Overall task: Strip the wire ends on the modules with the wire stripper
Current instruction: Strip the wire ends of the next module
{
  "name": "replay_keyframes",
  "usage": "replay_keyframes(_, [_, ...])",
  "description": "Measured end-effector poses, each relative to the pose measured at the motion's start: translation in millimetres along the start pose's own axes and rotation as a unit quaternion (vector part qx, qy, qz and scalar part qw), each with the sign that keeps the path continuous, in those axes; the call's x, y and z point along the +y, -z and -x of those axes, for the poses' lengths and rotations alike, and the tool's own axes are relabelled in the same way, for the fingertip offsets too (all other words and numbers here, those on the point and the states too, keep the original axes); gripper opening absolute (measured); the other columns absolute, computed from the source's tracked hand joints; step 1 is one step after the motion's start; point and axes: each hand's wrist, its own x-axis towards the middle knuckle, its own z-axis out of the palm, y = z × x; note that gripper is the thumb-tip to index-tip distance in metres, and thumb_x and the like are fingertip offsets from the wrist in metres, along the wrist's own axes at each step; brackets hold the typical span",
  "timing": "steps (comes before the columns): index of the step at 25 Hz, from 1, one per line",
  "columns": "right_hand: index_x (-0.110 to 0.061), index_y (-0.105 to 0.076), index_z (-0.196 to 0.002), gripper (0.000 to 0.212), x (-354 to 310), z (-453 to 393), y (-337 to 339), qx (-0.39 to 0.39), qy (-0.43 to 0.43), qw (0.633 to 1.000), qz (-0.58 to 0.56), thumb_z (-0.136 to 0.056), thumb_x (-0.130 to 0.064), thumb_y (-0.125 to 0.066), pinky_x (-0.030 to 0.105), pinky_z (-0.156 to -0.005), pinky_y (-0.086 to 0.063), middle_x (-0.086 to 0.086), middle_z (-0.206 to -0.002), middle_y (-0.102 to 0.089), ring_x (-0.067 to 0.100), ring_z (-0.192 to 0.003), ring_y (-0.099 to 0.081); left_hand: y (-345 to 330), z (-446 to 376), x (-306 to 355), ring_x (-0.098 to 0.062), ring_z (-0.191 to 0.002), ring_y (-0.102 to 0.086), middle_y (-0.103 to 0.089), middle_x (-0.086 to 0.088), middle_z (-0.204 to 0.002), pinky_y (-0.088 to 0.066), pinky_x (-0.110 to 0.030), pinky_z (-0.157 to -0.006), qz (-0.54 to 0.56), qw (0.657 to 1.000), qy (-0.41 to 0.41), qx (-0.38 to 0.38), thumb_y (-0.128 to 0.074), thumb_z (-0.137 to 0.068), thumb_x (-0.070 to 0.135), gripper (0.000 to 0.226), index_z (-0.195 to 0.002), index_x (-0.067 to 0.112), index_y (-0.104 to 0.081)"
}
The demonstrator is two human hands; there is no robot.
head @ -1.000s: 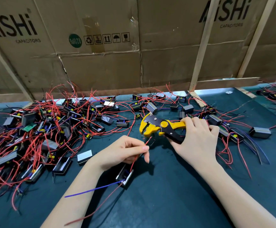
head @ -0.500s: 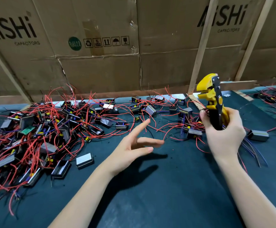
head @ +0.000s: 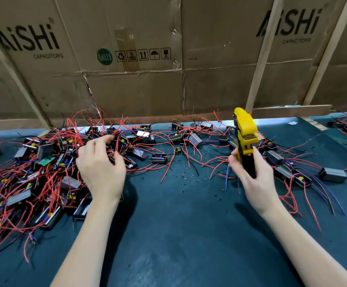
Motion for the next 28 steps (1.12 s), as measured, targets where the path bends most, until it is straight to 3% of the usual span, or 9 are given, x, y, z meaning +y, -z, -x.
replay_keyframes(3, [-0.006,-0.058,-0.097,0.039,3,5,-8,-0.065,-0.038,0.992,-0.102,-0.089,-0.044,-0.063,0.037,-0.087,-0.047,0.006,-0.082,-0.060,0.026,-0.082,-0.058,0,-4,-18,-0.042,-0.104,-0.052,-0.068,-0.020,-0.107,-0.042,-0.048,-0.083,-0.123,0.986,0.055,-0.099,-0.068,-0.084,0.010,0.028,-0.112,0.005,-0.071])
replay_keyframes(6, [-0.002,-0.058,-0.095,0.045,4,4,-10,-0.078,-0.098,0.979,-0.158,-0.085,-0.046,-0.058,0.054,-0.096,-0.043,0.010,-0.083,-0.062,0.033,-0.084,-0.063,-3,-2,-23,-0.043,-0.097,-0.053,-0.072,-0.023,-0.091,-0.047,-0.050,-0.078,-0.110,0.983,0.055,-0.135,-0.066,-0.086,0.005,0.022,-0.106,0.004,-0.076])
replay_keyframes(10, [-0.004,-0.059,-0.093,0.050,8,-1,-7,-0.043,-0.146,0.965,-0.215,-0.079,-0.051,-0.059,0.044,-0.086,-0.051,0.010,-0.078,-0.062,0.030,-0.077,-0.066,-5,-4,-12,-0.037,-0.091,-0.051,-0.064,-0.015,-0.100,-0.041,-0.045,-0.079,-0.055,0.994,-0.092,-0.037,-0.063,-0.079,0.003,0.040,-0.118,0.005,-0.068])
replay_keyframes(12, [-0.004,-0.059,-0.091,0.046,10,-3,-6,-0.027,-0.157,0.959,-0.235,-0.080,-0.049,-0.059,0.042,-0.084,-0.053,0.010,-0.077,-0.063,0.029,-0.075,-0.067,-11,-1,-6,-0.034,-0.090,-0.051,-0.061,-0.010,-0.097,-0.040,-0.043,-0.077,-0.055,0.985,-0.160,-0.040,-0.056,-0.081,0.009,0.038,-0.117,0.008,-0.067])
replay_keyframes(16, [-0.009,-0.060,-0.085,0.045,11,-7,-3,-0.015,-0.175,0.952,-0.252,-0.075,-0.053,-0.063,0.034,-0.074,-0.056,0.009,-0.075,-0.062,0.028,-0.071,-0.067,-24,9,-12,-0.038,-0.100,-0.052,-0.063,-0.016,-0.102,-0.041,-0.045,-0.081,-0.132,0.966,-0.053,-0.218,-0.064,-0.087,0.013,0.023,-0.108,0.007,-0.073])
replay_keyframes(18, [-0.009,-0.060,-0.084,0.046,11,-7,-1,-0.009,-0.177,0.951,-0.252,-0.074,-0.054,-0.063,0.029,-0.070,-0.056,0.011,-0.076,-0.061,0.030,-0.072,-0.067,-22,7,-16,-0.039,-0.102,-0.049,-0.062,-0.018,-0.102,-0.042,-0.045,-0.082,-0.141,0.963,0.004,-0.229,-0.069,-0.084,0.014,0.018,-0.098,0.005,-0.075])
replay_keyframes(21, [-0.008,-0.061,-0.084,0.047,12,-8,0,-0.001,-0.184,0.952,-0.244,-0.074,-0.053,-0.062,0.026,-0.068,-0.056,0.013,-0.077,-0.061,0.031,-0.074,-0.068,-19,8,-14,-0.041,-0.096,-0.050,-0.060,-0.020,-0.099,-0.044,-0.046,-0.077,-0.121,0.973,-0.008,-0.197,-0.069,-0.071,-0.004,0.023,-0.093,0.001,-0.072])
replay_keyframes(25, [-0.006,-0.060,-0.085,0.046,10,-9,-1,0.001,-0.195,0.950,-0.244,-0.073,-0.051,-0.061,0.027,-0.066,-0.056,0.012,-0.076,-0.060,0.030,-0.071,-0.067,-26,8,-4,-0.039,-0.108,-0.052,-0.061,-0.017,-0.119,-0.047,-0.048,-0.087,-0.055,0.966,-0.134,-0.216,-0.063,-0.076,-0.007,0.044,-0.119,0.001,-0.064])
replay_keyframes(28, [-0.004,-0.059,-0.088,0.047,9,-7,-4,-0.002,-0.197,0.954,-0.227,-0.075,-0.049,-0.061,0.030,-0.070,-0.056,0.012,-0.076,-0.060,0.027,-0.070,-0.066,-43,11,7,-0.027,-0.139,-0.033,-0.034,-0.007,-0.156,-0.036,-0.044,-0.108,-0.028,0.922,-0.163,-0.351,-0.051,-0.096,0.011,0.062,-0.153,0.009,-0.026])
